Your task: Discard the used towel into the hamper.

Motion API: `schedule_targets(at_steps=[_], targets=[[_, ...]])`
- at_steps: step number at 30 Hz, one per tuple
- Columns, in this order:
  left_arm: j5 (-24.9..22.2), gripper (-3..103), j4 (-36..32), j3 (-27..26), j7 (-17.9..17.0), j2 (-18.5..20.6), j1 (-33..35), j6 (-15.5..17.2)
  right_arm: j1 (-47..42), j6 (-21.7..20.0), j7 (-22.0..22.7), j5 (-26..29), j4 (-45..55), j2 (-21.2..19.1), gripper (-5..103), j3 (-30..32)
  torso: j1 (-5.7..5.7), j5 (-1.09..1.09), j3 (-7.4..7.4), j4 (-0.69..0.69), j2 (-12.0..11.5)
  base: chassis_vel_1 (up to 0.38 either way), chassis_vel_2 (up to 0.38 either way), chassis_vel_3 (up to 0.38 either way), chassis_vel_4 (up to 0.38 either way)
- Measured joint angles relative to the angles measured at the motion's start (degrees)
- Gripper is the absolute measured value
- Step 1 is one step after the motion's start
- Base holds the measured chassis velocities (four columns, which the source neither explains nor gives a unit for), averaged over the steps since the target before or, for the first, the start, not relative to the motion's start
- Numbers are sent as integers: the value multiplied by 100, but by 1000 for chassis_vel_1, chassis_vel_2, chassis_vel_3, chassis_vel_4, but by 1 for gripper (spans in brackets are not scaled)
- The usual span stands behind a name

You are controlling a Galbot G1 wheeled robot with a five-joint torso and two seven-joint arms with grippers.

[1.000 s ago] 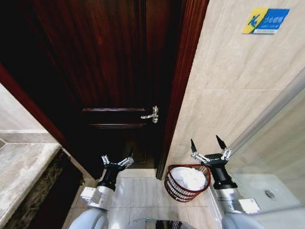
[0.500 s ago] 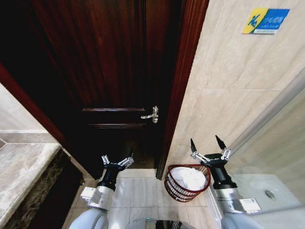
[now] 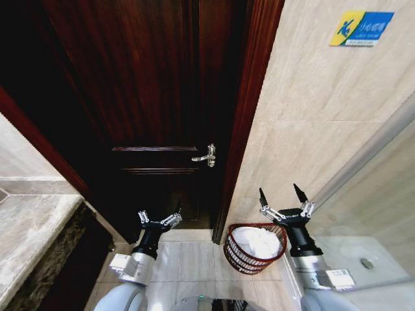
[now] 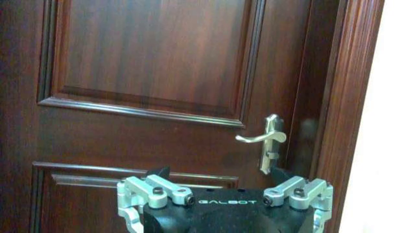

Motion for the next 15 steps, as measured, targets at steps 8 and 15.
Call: schedule_targets(at_steps=[8,15], targets=[[0,100,0,0,0,0,0,0,0,0,1,0,1,1,100,1,0,0,0,0,0,0,0,0,0],[0,100,0,-1,0,0,0,0,0,0,1,-1,1,1,100,1,0,0,0,1,0,-79,-99,97,98]])
